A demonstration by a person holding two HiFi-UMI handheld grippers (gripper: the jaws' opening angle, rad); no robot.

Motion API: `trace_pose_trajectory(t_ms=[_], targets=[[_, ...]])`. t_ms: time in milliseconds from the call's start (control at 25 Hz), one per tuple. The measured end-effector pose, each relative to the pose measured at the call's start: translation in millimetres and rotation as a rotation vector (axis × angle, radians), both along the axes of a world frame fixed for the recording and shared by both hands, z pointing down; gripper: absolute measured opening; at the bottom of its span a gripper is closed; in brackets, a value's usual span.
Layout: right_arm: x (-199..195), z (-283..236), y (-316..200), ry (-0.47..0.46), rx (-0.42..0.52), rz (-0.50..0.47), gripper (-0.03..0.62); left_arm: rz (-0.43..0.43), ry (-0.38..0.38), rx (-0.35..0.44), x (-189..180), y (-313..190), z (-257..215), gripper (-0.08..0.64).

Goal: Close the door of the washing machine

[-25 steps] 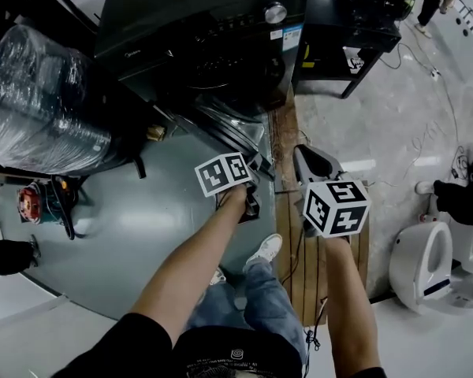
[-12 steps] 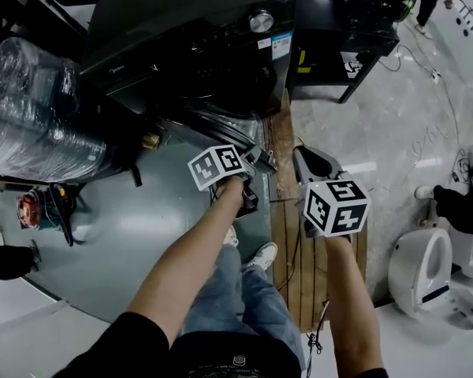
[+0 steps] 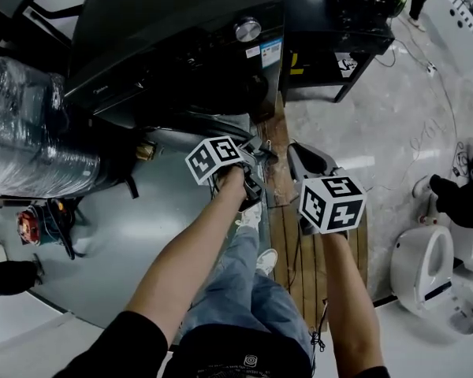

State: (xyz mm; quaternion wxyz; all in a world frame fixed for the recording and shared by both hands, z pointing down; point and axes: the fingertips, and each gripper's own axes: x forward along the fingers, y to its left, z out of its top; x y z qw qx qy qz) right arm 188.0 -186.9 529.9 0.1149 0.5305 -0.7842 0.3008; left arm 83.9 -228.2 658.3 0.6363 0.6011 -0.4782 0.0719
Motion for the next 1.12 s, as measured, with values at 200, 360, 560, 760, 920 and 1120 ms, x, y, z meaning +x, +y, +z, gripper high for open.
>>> trace_pose_trajectory(t_ms=[200, 360, 560, 760, 920, 1120], targets=[[5, 5, -25, 0.004, -0.012, 0.007, 0.023, -0.029, 0.057, -0.007, 12, -28, -1, 0.308], [7, 12, -44, 0.005, -0.032, 0.006, 0.023, -0.048, 0.107, -0.017, 20, -49, -2, 0.312], [5, 18, -73, -0.004, -0.044, 0.006, 0.023, -0.066, 0.153, -0.017, 25, -78, 0, 0.316], [6, 20, -99, 0.003, -0.046, -0.004, 0.023, -0.085, 0.177, -0.024, 29, -100, 0, 0.318], [8, 22, -116, 0.001, -0.043, -0.007, 0.023, -0.101, 0.203, -0.02, 31, -119, 0, 0.318], [8, 27, -132, -0.003, -0.059, -0.01, 0.023, -0.132, 0.208, -0.014, 31, -142, -1, 0.318]])
